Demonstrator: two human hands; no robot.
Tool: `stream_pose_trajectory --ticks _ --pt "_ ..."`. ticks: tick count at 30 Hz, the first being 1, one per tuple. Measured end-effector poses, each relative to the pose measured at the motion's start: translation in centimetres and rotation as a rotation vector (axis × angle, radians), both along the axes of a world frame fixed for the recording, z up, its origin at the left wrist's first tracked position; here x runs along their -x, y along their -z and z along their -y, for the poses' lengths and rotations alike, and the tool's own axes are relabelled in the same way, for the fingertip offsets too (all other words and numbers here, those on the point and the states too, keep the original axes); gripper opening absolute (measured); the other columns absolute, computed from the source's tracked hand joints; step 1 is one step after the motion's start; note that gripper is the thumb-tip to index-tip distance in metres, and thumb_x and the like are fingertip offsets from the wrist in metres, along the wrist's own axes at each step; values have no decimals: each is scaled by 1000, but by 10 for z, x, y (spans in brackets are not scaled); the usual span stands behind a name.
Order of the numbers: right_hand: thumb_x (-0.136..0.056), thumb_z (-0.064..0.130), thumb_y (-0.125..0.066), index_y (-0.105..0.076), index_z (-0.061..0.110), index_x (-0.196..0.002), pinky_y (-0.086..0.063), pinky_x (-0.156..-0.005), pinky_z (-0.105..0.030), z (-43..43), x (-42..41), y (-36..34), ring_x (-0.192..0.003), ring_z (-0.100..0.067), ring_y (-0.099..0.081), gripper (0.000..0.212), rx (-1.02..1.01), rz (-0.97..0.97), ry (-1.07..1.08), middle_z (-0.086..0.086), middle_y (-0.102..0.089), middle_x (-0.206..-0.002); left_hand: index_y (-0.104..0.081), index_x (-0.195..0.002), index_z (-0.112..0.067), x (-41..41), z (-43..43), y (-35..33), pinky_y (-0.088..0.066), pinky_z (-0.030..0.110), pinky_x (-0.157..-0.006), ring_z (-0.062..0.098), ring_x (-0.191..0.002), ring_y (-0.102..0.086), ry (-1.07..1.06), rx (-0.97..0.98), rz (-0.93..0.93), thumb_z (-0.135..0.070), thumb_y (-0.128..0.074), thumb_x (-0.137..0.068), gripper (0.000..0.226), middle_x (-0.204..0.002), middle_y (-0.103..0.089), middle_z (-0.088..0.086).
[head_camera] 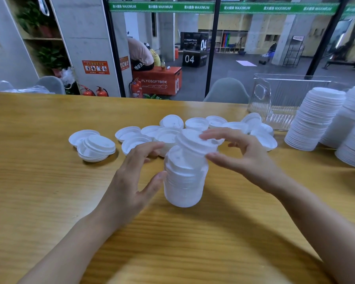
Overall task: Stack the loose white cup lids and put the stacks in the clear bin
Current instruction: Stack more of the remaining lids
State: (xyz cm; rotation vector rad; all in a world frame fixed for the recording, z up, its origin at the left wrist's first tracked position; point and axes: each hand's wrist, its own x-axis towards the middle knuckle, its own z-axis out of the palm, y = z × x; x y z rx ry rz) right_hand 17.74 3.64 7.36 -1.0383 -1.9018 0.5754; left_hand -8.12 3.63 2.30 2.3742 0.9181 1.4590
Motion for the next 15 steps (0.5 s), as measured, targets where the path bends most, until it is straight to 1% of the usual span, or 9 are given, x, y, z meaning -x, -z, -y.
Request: stream_pose_trajectory --ticks 2,4,6,10,15 --pt "-73 49 -72 -71 36 -109 -33 -97 -10 4 7 2 -125 -2 -50 38 -21 49 -26 24 -65 -121 -46 -135 -16 0 0 1 -37 15 -99 11 -118 -54 -2 9 1 -29 -54 -93 45 -126 -55 -6" --pt "-72 48 -76 -71 42 -108 -32 -102 -12 4 9 5 -127 -6 -47 36 -13 76 -36 24 -62 -123 -46 -135 -19 -1 0 0 -37 15 -99 12 -119 -53 15 -8 -10 -27 -54 -93 44 -128 -55 -8" --pt "-72 49 -76 -70 46 -108 -31 -101 -10 3 8 6 -127 -7 -46 36 -19 96 -35 25 -61 -124 -47 -134 -19 -1 0 -1 -36 15 -100 12 -121 -53 30 -36 -24 -24 -54 -93 41 -132 -54 -9" --pt "-71 54 -72 -69 47 -108 -31 -102 -12 3 11 9 -125 -8 -45 37 -42 123 -36 27 -59 -124 -53 -129 -14 -1 -1 -1 -38 22 -102 15 -129 -50 33 -39 -36 -23 -55 -93 37 -134 -55 0" --pt "-71 56 -72 -69 48 -108 -34 -104 -20 1 11 13 -125 -10 -44 38 -62 144 -27 28 -58 -125 -56 -126 -17 0 0 0 -39 23 -102 15 -128 -50 27 -38 -55 -25 -54 -95 33 -132 -56 -2"
